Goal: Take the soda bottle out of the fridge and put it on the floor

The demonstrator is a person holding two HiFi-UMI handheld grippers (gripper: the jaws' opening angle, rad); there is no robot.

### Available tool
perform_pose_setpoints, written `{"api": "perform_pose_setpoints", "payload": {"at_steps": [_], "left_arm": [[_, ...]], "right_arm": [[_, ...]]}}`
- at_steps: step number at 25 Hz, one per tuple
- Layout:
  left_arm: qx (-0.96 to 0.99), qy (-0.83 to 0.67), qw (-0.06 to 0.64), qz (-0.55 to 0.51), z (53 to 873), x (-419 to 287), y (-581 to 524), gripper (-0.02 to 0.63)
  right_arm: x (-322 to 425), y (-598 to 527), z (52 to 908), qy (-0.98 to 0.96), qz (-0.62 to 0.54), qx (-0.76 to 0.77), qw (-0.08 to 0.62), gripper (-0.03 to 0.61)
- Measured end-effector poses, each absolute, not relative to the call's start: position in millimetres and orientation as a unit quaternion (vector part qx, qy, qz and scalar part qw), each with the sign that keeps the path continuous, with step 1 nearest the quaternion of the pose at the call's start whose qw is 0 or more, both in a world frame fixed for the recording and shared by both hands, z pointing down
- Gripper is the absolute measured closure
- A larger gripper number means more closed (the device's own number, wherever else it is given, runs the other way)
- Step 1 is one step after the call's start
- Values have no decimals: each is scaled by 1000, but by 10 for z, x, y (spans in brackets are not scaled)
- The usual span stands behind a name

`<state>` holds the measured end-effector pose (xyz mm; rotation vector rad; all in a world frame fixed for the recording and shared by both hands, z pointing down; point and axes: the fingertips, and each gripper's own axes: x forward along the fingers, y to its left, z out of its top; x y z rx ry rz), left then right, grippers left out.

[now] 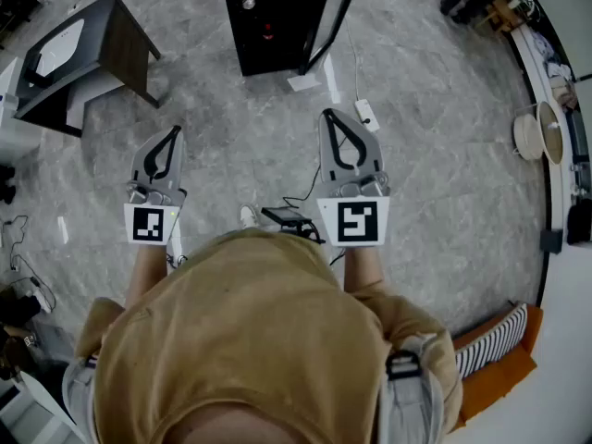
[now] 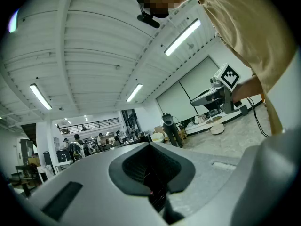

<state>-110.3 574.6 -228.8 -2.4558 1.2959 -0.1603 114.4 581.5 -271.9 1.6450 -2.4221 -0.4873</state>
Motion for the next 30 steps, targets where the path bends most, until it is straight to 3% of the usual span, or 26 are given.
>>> {"api": "perform_pose_setpoints", "payload": {"at_steps": [8,30], "left_arm": [[-874,451,174,-46,-2267,-1268,5583,618],[-885,438,156,-22,-2192,-2105,5322,618]], "right_arm": [[863,5721,-2702,-801,-191,548,147,577],[-40,5386,-2828,-792,-205,560,133,575]]}}
